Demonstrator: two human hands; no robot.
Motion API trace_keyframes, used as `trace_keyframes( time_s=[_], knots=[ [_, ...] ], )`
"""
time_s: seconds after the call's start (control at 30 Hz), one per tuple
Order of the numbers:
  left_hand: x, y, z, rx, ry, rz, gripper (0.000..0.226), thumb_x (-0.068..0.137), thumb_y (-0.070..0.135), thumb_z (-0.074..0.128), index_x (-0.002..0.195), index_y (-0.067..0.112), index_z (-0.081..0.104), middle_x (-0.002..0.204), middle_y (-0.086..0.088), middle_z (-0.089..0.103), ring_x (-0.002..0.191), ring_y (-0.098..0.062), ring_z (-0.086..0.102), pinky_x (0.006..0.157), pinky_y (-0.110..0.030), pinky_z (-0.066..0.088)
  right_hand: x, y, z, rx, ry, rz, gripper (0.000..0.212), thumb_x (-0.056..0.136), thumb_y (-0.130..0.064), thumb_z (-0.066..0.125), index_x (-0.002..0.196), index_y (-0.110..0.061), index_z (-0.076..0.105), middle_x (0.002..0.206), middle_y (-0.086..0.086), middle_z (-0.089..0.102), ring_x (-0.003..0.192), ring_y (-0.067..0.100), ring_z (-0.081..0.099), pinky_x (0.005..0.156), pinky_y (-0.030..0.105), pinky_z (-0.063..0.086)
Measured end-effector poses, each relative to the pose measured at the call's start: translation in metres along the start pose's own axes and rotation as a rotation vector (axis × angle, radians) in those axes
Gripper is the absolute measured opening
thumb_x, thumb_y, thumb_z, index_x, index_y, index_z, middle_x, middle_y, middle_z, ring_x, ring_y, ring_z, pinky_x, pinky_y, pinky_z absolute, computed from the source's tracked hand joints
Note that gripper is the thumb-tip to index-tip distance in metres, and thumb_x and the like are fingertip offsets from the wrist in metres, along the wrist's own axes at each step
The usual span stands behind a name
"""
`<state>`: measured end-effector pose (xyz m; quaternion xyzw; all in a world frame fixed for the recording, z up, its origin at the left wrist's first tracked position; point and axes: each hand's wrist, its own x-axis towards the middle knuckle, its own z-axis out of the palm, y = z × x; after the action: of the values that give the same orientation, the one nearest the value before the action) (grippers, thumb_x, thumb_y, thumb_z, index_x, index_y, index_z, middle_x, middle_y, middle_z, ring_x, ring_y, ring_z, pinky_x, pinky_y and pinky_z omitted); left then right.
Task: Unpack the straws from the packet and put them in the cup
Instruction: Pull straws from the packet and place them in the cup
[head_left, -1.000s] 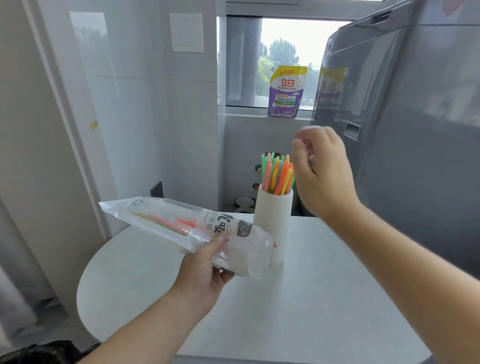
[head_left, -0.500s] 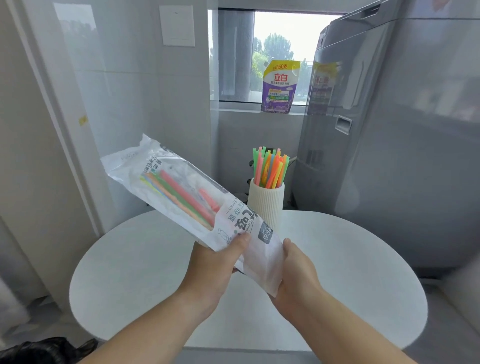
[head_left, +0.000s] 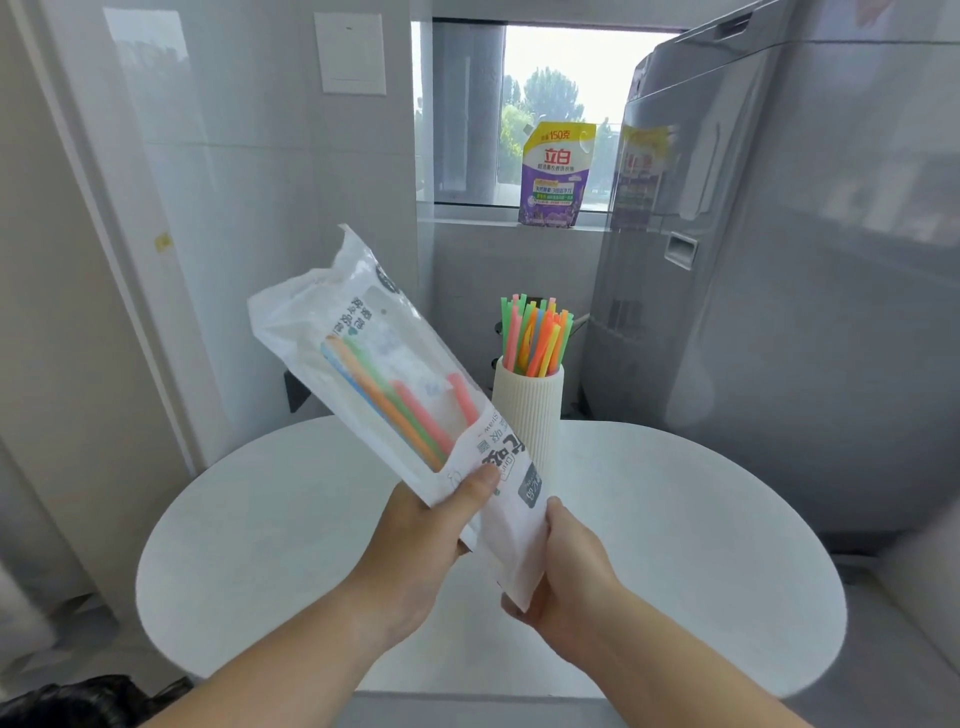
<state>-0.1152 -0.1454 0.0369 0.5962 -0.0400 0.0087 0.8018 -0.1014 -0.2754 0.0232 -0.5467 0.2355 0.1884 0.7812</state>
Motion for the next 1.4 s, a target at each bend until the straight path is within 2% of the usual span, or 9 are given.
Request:
trace_keyframes(
  time_s=[0.1, 0.23, 0.37, 0.47, 0.6, 0.77, 0.9, 1.2, 1.4],
  knots=[
    [0.001, 0.003, 0.000, -0.131, -0.043, -0.048, 0.031, 0.103, 0.013, 0.053, 0.130, 0.019, 0.067, 0.124, -0.003, 0.077, 0.115, -0.021, 0.072, 0.092, -0.038, 0.058, 0.001, -0.003, 0.000, -0.074, 0.048, 0.014, 0.042, 0.104, -0.046, 0.036, 0.110, -0.020, 0.068, 0.088, 0.007, 0.069, 0.060, 0.023, 0.052, 0.048, 0.023, 0.041],
    [0.005, 0.003, -0.007, -0.134, 0.005, -0.068, 0.030, 0.104, 0.018, 0.051, 0.129, 0.017, 0.068, 0.123, -0.005, 0.077, 0.116, -0.023, 0.072, 0.098, -0.046, 0.054, 0.009, -0.005, -0.007, -0.167, 0.057, -0.029, 0.043, 0.104, -0.044, 0.039, 0.094, -0.011, 0.064, 0.067, 0.006, 0.051, 0.046, 0.018, 0.037, 0.041, 0.022, 0.028],
    [0.009, -0.001, -0.020, 0.013, 0.056, -0.061, 0.025, 0.102, 0.021, 0.057, 0.124, 0.023, 0.070, 0.118, -0.005, 0.078, 0.109, -0.027, 0.074, 0.090, -0.052, 0.060, 0.006, -0.012, -0.013, -0.142, -0.028, -0.095, 0.033, 0.105, -0.027, 0.045, 0.096, -0.007, 0.069, 0.056, 0.003, 0.061, 0.052, 0.020, 0.052, 0.048, 0.027, 0.044],
    [0.013, -0.004, -0.028, -0.026, 0.099, -0.084, 0.027, 0.099, 0.016, 0.063, 0.125, 0.022, 0.069, 0.116, -0.006, 0.078, 0.105, -0.032, 0.074, 0.081, -0.050, 0.062, 0.009, -0.020, -0.020, -0.134, -0.048, -0.192, 0.026, 0.102, -0.015, 0.050, 0.087, -0.002, 0.068, 0.065, 0.008, 0.061, 0.062, 0.023, 0.055, 0.059, 0.032, 0.051],
    [0.015, -0.007, -0.032, -0.162, 0.133, -0.112, 0.032, 0.097, 0.016, 0.065, 0.129, 0.020, 0.068, 0.118, -0.007, 0.078, 0.103, -0.030, 0.076, 0.076, -0.047, 0.063, 0.006, -0.031, -0.030, -0.177, -0.092, -0.358, 0.015, 0.098, -0.006, 0.058, 0.096, 0.006, 0.068, 0.077, 0.013, 0.068, 0.066, 0.020, 0.063, 0.064, 0.028, 0.056],
    [0.018, -0.007, -0.031, -0.379, 0.184, -0.192, 0.032, 0.097, 0.011, 0.063, 0.129, 0.014, 0.067, 0.115, -0.012, 0.078, 0.091, -0.027, 0.078, 0.066, -0.039, 0.064, -0.002, -0.043, -0.031, -0.324, -0.155, -0.539, 0.015, 0.096, -0.012, 0.066, 0.099, 0.000, 0.073, 0.093, 0.024, 0.075, 0.069, 0.021, 0.069, 0.069, 0.031, 0.059],
    [0.019, -0.006, -0.030, -0.444, 0.212, -0.223, 0.033, 0.099, 0.010, 0.062, 0.131, 0.011, 0.065, 0.117, -0.016, 0.077, 0.093, -0.029, 0.078, 0.065, -0.038, 0.064, -0.008, -0.047, -0.031, -0.475, -0.175, -0.614, 0.018, 0.085, -0.016, 0.079, 0.101, -0.008, 0.075, 0.081, 0.008, 0.076, 0.066, 0.017, 0.069, 0.066, 0.027, 0.058],
    [0.020, -0.005, -0.029, -0.508, 0.222, -0.234, 0.033, 0.098, 0.008, 0.062, 0.131, 0.011, 0.064, 0.109, -0.014, 0.080, 0.086, -0.027, 0.079, 0.061, -0.037, 0.064, -0.010, -0.050, -0.034, -0.682, -0.055, -0.827, 0.011, 0.093, -0.016, 0.069, 0.095, -0.025, 0.075, 0.078, 0.000, 0.076, 0.066, 0.016, 0.071, 0.057, 0.026, 0.058],
    [0.021, -0.006, -0.031, -0.540, 0.234, -0.241, 0.038, 0.098, 0.009, 0.061, 0.136, 0.009, 0.062, 0.112, -0.013, 0.078, 0.084, -0.025, 0.079, 0.060, -0.036, 0.064, -0.010, -0.065, -0.041, -0.758, 0.074, -0.951, 0.009, 0.091, -0.024, 0.073, 0.100, -0.026, 0.075, 0.076, -0.006, 0.068, 0.056, -0.001, 0.054, 0.052, 0.012, 0.042]
  ],
)
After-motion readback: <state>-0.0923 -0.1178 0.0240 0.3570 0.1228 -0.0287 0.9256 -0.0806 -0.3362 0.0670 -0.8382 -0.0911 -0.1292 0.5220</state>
